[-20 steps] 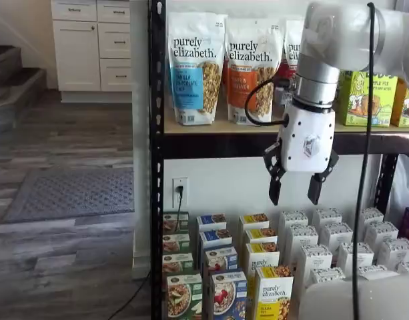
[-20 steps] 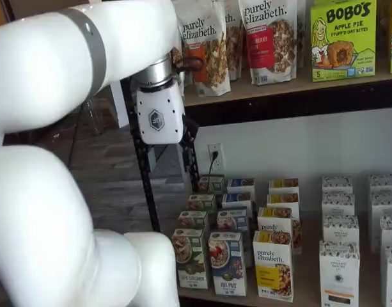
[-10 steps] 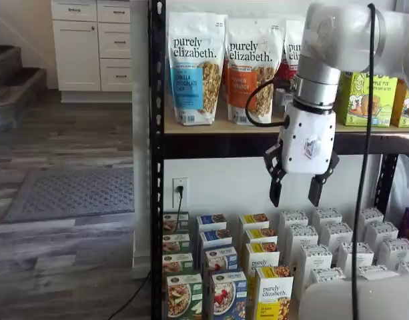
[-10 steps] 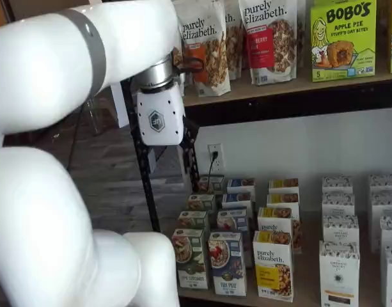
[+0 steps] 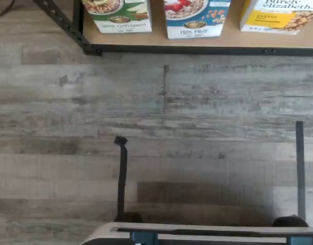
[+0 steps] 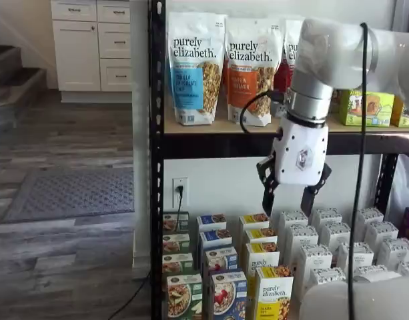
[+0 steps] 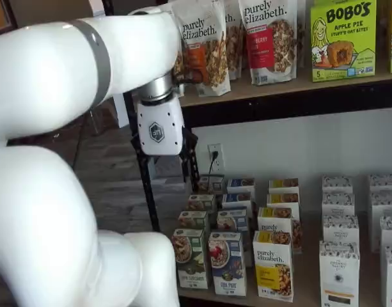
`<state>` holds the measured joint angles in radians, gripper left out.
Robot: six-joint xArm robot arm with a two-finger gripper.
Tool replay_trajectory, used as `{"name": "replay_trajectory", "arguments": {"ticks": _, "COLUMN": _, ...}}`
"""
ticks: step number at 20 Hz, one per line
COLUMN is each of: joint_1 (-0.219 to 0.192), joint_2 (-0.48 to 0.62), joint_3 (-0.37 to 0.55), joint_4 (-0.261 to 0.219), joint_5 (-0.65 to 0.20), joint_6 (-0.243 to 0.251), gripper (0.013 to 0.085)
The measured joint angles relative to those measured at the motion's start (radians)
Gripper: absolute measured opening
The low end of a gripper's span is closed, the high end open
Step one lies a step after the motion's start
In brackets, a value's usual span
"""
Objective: Pick up the blue and white box that is on the bottom shelf, the second box from the left
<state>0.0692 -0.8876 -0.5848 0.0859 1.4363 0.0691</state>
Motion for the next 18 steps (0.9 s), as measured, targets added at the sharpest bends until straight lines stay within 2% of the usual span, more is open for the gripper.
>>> {"name": "replay_trajectory", "arguments": {"ticks": 9, "joint_1": 0.034, "joint_2": 0.038, "joint_3": 0.056, "joint_4": -0.002, "joint_5": -0.104, "joint_6": 0.026, "gripper": 0.0850}}
{"name": "replay_trajectory", "arguments": {"ticks": 18, "joint_1": 0.041, "joint_2": 0.091, "joint_3": 0.102, "joint_4": 0.010, "joint_5": -0.207, "joint_6": 0.023, "gripper": 0.0850}}
